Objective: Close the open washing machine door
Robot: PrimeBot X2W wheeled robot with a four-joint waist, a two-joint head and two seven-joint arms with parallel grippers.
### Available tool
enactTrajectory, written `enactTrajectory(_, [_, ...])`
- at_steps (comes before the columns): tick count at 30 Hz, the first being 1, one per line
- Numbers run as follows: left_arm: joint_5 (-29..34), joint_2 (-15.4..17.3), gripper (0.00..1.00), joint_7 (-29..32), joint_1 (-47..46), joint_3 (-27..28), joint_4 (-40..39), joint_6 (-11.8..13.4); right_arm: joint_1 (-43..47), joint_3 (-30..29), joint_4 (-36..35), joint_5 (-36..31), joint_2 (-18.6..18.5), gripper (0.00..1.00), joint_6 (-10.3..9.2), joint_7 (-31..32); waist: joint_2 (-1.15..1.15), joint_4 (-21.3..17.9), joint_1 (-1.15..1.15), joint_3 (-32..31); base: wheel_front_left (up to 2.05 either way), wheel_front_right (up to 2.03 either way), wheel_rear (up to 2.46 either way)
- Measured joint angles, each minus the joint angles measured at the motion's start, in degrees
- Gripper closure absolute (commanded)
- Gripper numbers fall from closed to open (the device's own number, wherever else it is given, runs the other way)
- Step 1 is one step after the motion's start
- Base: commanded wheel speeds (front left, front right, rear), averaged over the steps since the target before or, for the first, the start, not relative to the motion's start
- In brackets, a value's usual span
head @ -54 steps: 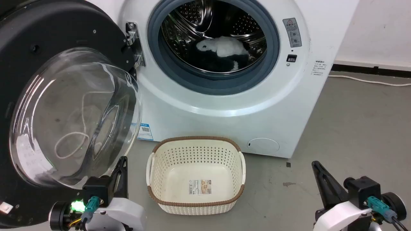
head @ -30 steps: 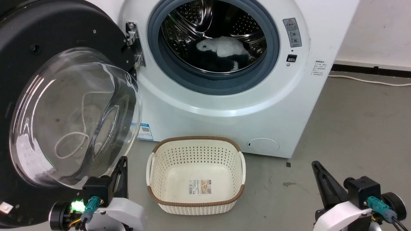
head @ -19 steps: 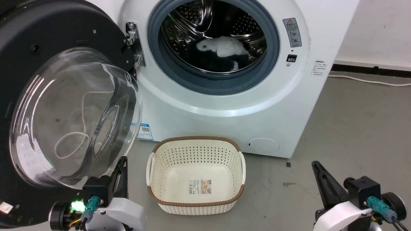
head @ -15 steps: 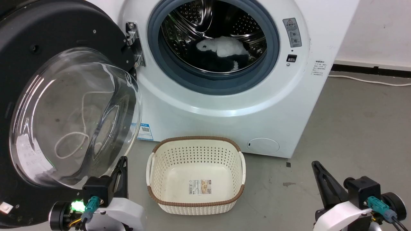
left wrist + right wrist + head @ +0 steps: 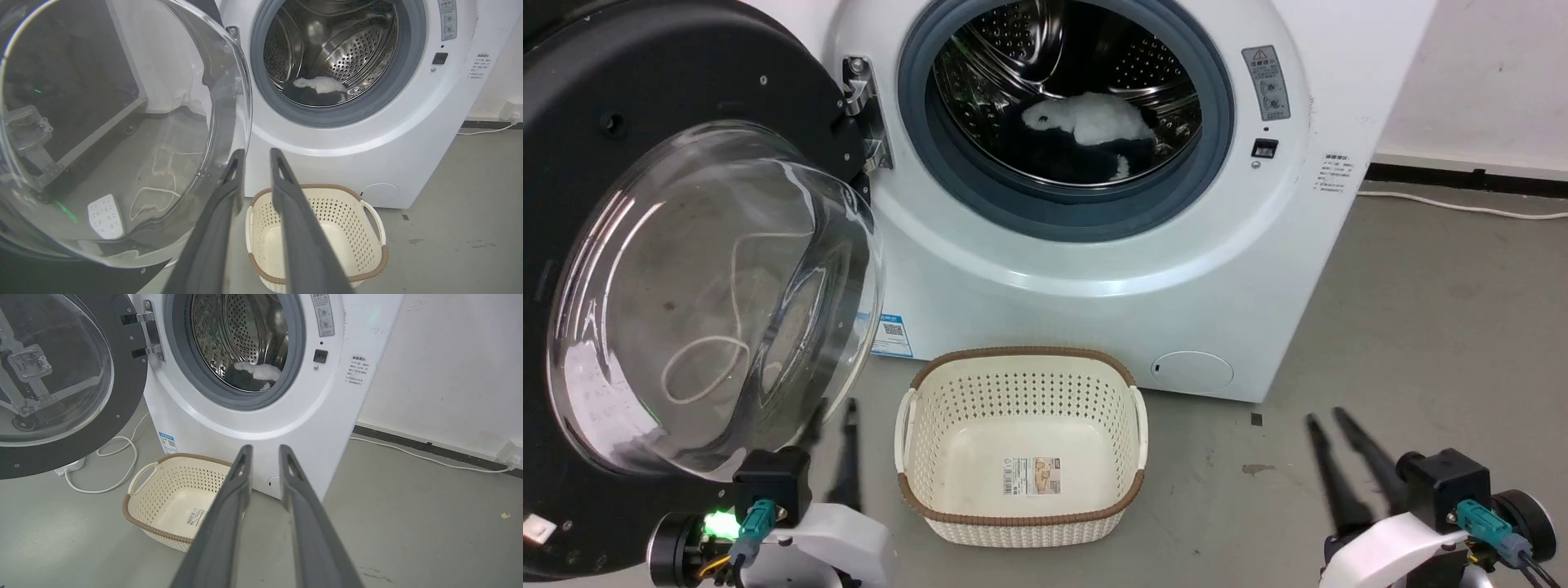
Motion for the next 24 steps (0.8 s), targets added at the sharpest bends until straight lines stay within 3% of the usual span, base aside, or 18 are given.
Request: enactTrajectory(24, [-2.7, 0.0, 0.0, -1.6, 0.0, -1.7, 0.7, -0.5, 0.7, 1.0, 1.1, 2.7, 0.0, 0.0, 0.0, -2.1, 0.0, 0.0, 0.0, 0.0, 0.0, 0.0, 0.0])
